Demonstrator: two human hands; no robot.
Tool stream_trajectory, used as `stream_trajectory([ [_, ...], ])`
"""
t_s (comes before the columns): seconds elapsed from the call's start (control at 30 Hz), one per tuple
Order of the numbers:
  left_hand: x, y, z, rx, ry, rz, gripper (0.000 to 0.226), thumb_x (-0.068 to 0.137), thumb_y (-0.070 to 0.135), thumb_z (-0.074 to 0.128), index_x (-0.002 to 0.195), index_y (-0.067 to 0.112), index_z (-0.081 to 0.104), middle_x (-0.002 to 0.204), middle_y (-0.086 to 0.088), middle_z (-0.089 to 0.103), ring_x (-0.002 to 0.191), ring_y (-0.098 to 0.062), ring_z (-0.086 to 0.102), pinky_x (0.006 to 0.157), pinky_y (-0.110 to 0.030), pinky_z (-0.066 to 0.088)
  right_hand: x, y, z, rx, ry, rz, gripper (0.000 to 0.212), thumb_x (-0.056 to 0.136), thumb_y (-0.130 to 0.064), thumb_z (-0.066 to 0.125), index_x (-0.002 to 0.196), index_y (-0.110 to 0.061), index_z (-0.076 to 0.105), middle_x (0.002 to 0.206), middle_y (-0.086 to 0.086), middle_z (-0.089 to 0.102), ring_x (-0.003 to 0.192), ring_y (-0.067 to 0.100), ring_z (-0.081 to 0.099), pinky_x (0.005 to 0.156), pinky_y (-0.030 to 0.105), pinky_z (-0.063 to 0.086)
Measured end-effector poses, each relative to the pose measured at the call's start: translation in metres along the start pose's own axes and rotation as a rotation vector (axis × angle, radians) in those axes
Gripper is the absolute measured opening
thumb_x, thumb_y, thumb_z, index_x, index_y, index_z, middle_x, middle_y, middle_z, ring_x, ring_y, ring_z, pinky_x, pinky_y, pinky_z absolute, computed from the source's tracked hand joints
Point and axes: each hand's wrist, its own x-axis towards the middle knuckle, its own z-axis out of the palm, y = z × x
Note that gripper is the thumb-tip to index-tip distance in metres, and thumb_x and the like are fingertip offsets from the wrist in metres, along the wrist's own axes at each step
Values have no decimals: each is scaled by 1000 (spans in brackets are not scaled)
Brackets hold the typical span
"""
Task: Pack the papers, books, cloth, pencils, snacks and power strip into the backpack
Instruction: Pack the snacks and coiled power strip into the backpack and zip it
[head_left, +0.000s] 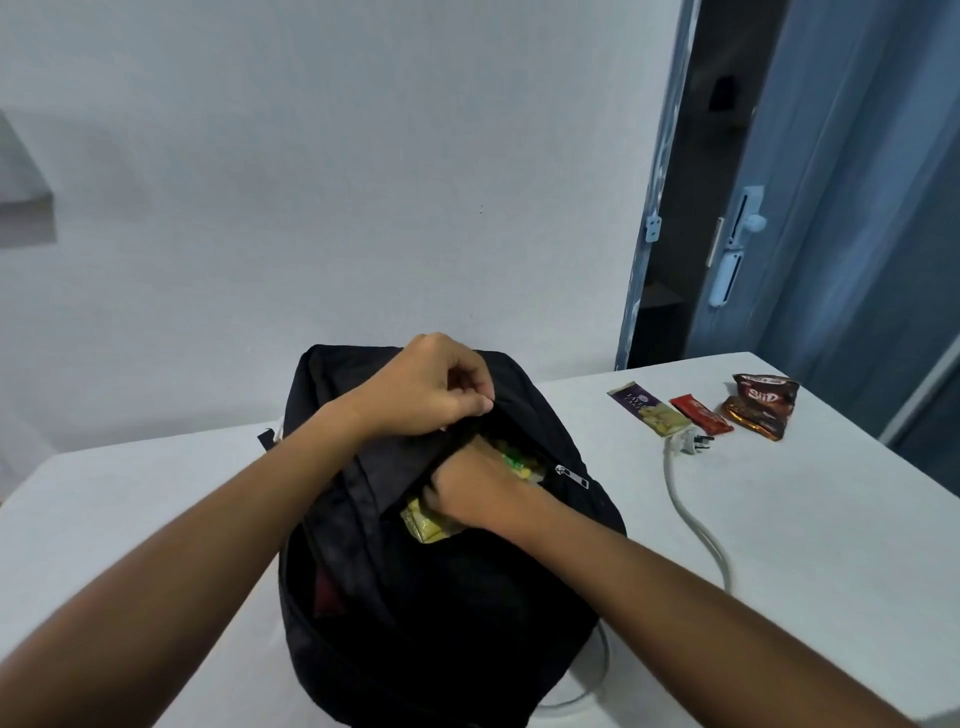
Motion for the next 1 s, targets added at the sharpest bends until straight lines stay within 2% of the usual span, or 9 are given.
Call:
stream_trajectory([
  [0.1, 1, -7, 1, -53, 20, -37, 5, 81, 1, 69, 76, 2, 70, 49, 10, 58, 50, -15, 57, 49, -26, 52, -22, 22, 3, -28, -34, -156, 24, 84, -13, 58, 103, 0, 62, 100, 21, 60, 92, 38, 57, 72, 37, 47],
  [0.2, 3, -9, 8, -67, 7, -45, 6, 81, 1, 70, 75, 2, 70, 53, 1, 59, 49, -14, 56, 47, -24, 50, -43, 42, 8, -128, 129, -266, 33, 74, -12, 67, 107, -6, 65, 101, 15, 61, 90, 32, 59, 69, 36, 52],
  [0.33, 6, -12, 14, -69, 2, -60, 7, 81, 1, 70, 74, 4, 70, 53, 5, 61, 49, -13, 57, 47, -24, 51, -56, 50, 27, -299, 295, -148, 21, 74, -26, 72, 90, -13, 70, 104, 13, 64, 84, 28, 58, 60, 33, 51],
  [0.43, 6, -12, 17, -70, -7, -66, 8, 81, 2, 70, 74, 5, 71, 56, 4, 64, 51, -18, 59, 48, -25, 52, -59, 46, 39, -319, 249, -50, 31, 67, -32, 75, 90, -11, 69, 88, 9, 65, 77, 26, 59, 53, 29, 49],
  [0.57, 5, -14, 19, -89, -32, -96, 7, 81, -2, 69, 75, 2, 70, 49, 9, 60, 48, -13, 55, 47, -25, 50, -48, 44, 28, -103, 137, -7, 42, 81, -22, 59, 120, -5, 55, 112, 17, 56, 99, 34, 54, 72, 40, 51],
  [0.7, 5, -18, 25, -88, -59, -152, 8, 82, -1, 67, 75, 2, 69, 48, 9, 58, 47, -8, 56, 47, -23, 50, -38, 54, 15, 148, 89, -12, 27, 88, -17, 48, 111, -5, 56, 115, 15, 54, 100, 37, 56, 82, 46, 50],
  [0.8, 4, -26, 31, -82, -60, -201, 10, 82, -2, 67, 73, 4, 68, 47, 8, 57, 47, -10, 56, 48, -22, 49, -43, 63, 16, 4, 101, -173, 28, 81, -9, 56, 108, -3, 59, 105, 14, 61, 89, 35, 61, 65, 39, 53],
  [0.9, 4, -33, 39, -58, -55, -233, 17, 79, -2, 69, 68, 12, 68, 46, 11, 56, 43, -3, 50, 49, -15, 42, -52, 69, 18, -141, 234, -277, 27, 67, -10, 71, 94, -9, 67, 83, 6, 65, 71, 27, 64, 42, 26, 42],
  [1.0, 6, -37, 45, -50, -59, -256, 17, 79, -1, 69, 69, 12, 69, 47, 14, 57, 45, 1, 49, 50, -12, 39, -54, 75, 17, -181, 394, -332, 12, 68, -11, 68, 79, -10, 65, 77, 6, 59, 71, 25, 57, 42, 24, 31],
])
